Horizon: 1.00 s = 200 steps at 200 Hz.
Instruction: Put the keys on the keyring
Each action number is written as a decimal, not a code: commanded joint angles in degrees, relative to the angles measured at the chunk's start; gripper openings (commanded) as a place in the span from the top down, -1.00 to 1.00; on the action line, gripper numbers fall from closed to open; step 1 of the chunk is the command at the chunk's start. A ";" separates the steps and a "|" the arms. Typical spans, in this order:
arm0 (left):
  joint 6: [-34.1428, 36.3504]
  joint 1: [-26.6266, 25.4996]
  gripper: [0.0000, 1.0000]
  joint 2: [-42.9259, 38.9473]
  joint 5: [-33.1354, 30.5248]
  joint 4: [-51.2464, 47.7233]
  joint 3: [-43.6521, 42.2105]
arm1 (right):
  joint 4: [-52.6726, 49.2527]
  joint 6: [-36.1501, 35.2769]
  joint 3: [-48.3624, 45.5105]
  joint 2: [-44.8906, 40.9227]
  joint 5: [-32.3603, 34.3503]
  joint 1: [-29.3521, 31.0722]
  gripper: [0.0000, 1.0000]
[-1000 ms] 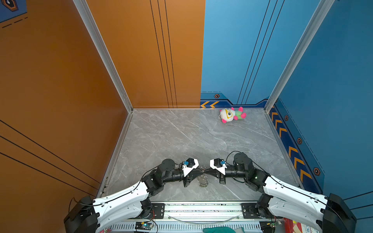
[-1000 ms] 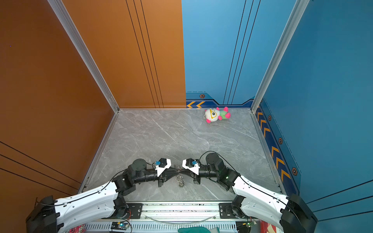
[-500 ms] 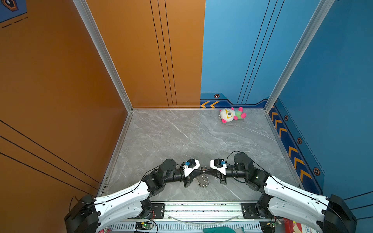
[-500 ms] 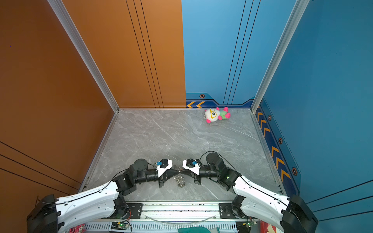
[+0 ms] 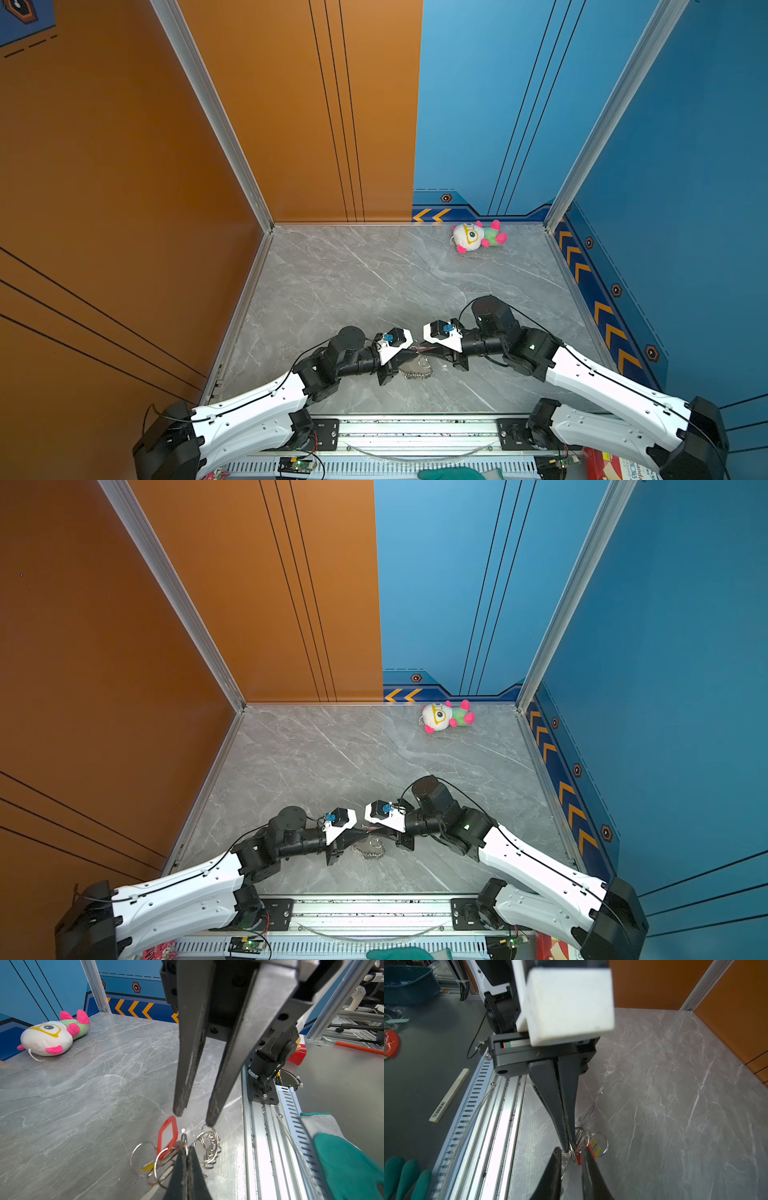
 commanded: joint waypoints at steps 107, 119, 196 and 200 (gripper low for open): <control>-0.49 -0.75 1.00 -0.29 4.54 -0.36 1.47 | -10.16 -7.49 4.72 3.97 2.59 2.53 0.55; -0.60 -0.75 1.00 0.18 5.10 -0.42 1.66 | -9.35 -7.19 4.50 3.80 2.37 2.63 0.55; -0.80 -0.75 1.00 1.20 5.96 -0.35 1.97 | -6.88 -6.27 3.40 4.11 2.41 3.13 0.63; -0.82 -0.74 1.00 1.28 5.97 -0.33 2.06 | -6.68 -6.22 3.40 4.14 2.36 3.13 0.63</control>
